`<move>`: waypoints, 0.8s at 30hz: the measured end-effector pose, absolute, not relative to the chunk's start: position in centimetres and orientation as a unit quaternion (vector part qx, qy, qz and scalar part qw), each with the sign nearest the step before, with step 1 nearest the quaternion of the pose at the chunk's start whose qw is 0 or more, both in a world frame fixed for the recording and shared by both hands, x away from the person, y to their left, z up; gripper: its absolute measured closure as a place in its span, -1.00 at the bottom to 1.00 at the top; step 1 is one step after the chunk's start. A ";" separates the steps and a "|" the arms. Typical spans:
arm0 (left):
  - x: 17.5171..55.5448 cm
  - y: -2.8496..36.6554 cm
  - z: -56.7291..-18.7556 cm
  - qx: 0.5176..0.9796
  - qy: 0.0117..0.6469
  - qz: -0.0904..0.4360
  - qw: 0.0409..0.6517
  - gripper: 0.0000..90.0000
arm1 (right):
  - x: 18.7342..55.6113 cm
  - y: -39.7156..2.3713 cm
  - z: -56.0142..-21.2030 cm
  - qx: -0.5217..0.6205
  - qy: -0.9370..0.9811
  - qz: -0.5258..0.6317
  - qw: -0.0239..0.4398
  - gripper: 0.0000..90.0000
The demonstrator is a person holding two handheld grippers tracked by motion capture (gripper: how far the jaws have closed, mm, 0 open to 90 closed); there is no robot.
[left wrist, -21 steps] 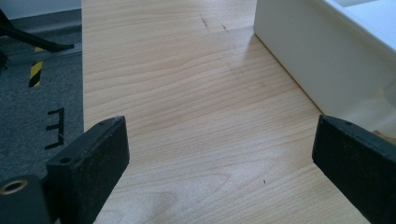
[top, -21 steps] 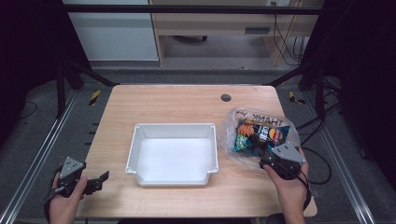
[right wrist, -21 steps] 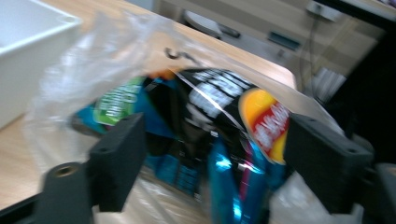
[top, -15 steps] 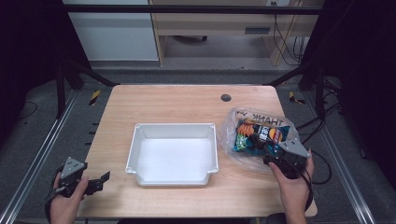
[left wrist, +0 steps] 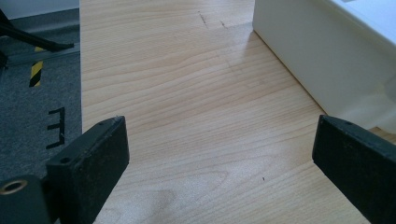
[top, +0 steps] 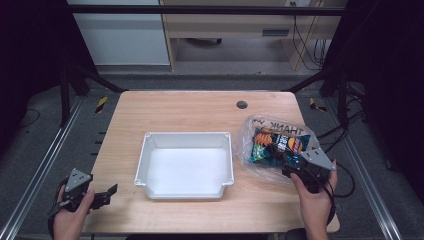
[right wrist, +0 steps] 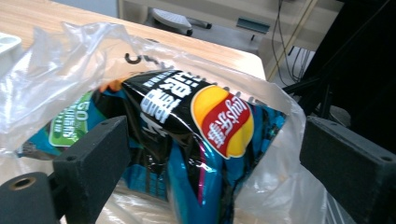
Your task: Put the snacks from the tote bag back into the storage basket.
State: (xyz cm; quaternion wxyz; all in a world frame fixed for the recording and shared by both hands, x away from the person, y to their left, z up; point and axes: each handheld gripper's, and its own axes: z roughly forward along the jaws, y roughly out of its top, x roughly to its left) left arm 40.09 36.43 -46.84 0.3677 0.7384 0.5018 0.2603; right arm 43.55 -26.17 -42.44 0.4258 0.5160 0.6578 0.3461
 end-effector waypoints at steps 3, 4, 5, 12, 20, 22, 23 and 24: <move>40.2 36.3 -46.9 0.740 0.501 0.263 0.364 -0.92 | 43.6 -26.0 -42.3 0.515 0.662 0.343 0.423 -0.85; 40.2 36.2 -46.9 0.740 0.502 0.264 0.362 -0.92 | 43.7 -26.0 -42.3 0.517 0.662 0.341 0.422 -0.85; 40.2 36.2 -46.9 0.739 0.502 0.265 0.361 -0.92 | 43.7 -25.9 -42.2 0.513 0.664 0.341 0.423 -0.84; 40.1 36.2 -47.1 0.737 0.511 0.269 0.351 -0.92 | 44.8 -25.8 -40.4 0.482 0.676 0.328 0.450 -0.80; 40.1 36.3 -47.1 0.735 0.513 0.272 0.350 -0.92 | 46.6 -25.6 -38.3 0.465 0.709 0.320 0.422 -0.81; 40.1 36.2 -47.1 0.737 0.511 0.271 0.350 -0.92 | 47.0 -25.5 -37.6 0.461 0.719 0.316 0.413 -0.81; 40.1 36.2 -47.1 0.738 0.510 0.271 0.349 -0.92 | 47.2 -25.4 -37.3 0.458 0.727 0.314 0.404 -0.81; 40.1 36.1 -47.1 0.739 0.509 0.272 0.348 -0.92 | 47.4 -25.3 -37.0 0.451 0.737 0.310 0.397 -0.82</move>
